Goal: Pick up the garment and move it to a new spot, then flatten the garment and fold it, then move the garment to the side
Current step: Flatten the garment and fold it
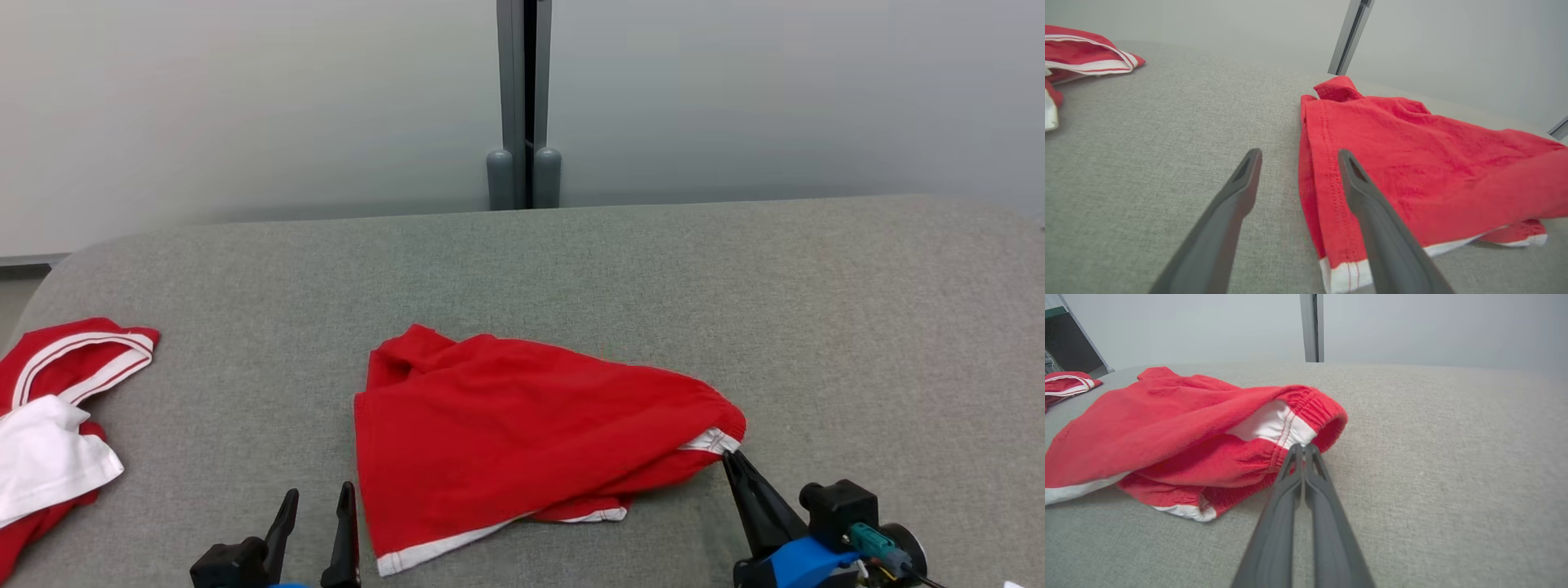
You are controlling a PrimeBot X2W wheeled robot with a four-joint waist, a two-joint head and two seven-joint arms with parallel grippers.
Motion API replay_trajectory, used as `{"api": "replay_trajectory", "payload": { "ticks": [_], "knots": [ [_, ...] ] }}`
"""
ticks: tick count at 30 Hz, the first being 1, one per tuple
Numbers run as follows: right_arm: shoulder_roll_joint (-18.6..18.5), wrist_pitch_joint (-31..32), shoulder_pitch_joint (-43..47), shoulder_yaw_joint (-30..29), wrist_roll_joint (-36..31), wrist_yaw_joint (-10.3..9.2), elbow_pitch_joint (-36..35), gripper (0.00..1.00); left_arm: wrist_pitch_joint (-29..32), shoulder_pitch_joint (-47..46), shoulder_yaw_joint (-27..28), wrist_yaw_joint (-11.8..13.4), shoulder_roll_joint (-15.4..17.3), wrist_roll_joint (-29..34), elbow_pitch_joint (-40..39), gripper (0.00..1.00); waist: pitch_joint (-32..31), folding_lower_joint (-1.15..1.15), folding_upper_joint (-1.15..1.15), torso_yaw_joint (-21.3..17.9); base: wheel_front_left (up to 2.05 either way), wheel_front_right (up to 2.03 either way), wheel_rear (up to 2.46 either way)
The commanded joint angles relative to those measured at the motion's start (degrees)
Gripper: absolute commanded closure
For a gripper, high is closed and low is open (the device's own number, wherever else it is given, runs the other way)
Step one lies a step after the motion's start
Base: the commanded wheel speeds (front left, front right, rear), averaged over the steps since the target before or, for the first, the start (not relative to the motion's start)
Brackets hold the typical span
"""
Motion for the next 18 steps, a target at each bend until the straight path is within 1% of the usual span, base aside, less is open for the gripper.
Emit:
{"api": "replay_trajectory", "payload": {
  "ticks": [1,4,5,6,7,9,12,16,18],
  "knots": [
    [-0.26,-0.20,1.55,-0.96,-0.56,0.01,0.19,1.00,-0.17,0.85,0.32,-0.09,-0.05,0.36,0.12,0.00,-0.67,0.00,0.00,-0.46,0.00,0.00,0.00],
    [-0.45,-0.21,1.64,-2.98,-1.50,0.01,1.14,1.00,-0.17,0.83,0.58,-0.09,-0.25,0.88,-0.03,0.00,-1.05,0.00,0.00,-0.41,0.00,0.00,0.00],
    [-0.44,-0.20,1.74,-3.88,-2.08,0.01,1.51,0.68,-0.17,0.88,0.83,-0.09,-0.28,1.12,-0.04,0.00,-1.14,0.00,0.00,-0.36,0.00,0.00,0.00],
    [-0.41,-0.21,1.79,-4.47,-2.78,0.01,1.78,0.18,-0.17,0.91,1.11,-0.09,-0.33,1.35,-0.14,0.00,-1.20,0.00,0.00,-0.28,0.00,0.00,0.00],
    [-0.33,-0.21,1.64,-5.13,-3.81,0.01,1.18,0.00,-0.17,0.94,1.34,-0.09,-0.40,1.61,-0.23,0.00,-1.22,0.00,0.00,-0.21,0.00,0.00,0.00],
    [-0.31,-0.21,1.77,-6.81,-6.45,0.01,-0.30,0.00,-0.17,1.14,1.91,-0.09,-0.50,2.04,-0.43,0.00,-1.26,0.00,0.00,-0.05,0.00,0.00,0.00],
    [-0.16,-0.19,2.33,-9.85,-11.68,0.01,-5.55,0.00,-0.17,1.48,3.31,-0.09,-0.48,3.06,-1.47,0.00,-1.26,0.00,0.00,0.09,0.00,0.00,0.00],
    [-0.08,-0.20,3.47,-10.16,-9.62,0.01,-12.42,0.00,-0.17,2.21,5.78,-0.08,-0.59,5.75,-3.90,0.00,-1.46,0.00,0.00,0.10,0.00,0.00,0.00],
    [-0.14,-0.20,4.19,-10.14,-8.26,0.01,-13.68,0.00,-0.17,2.48,6.60,0.25,-0.62,7.43,-4.94,0.00,-1.70,0.00,0.00,0.08,0.00,0.00,0.00]
  ]
}}
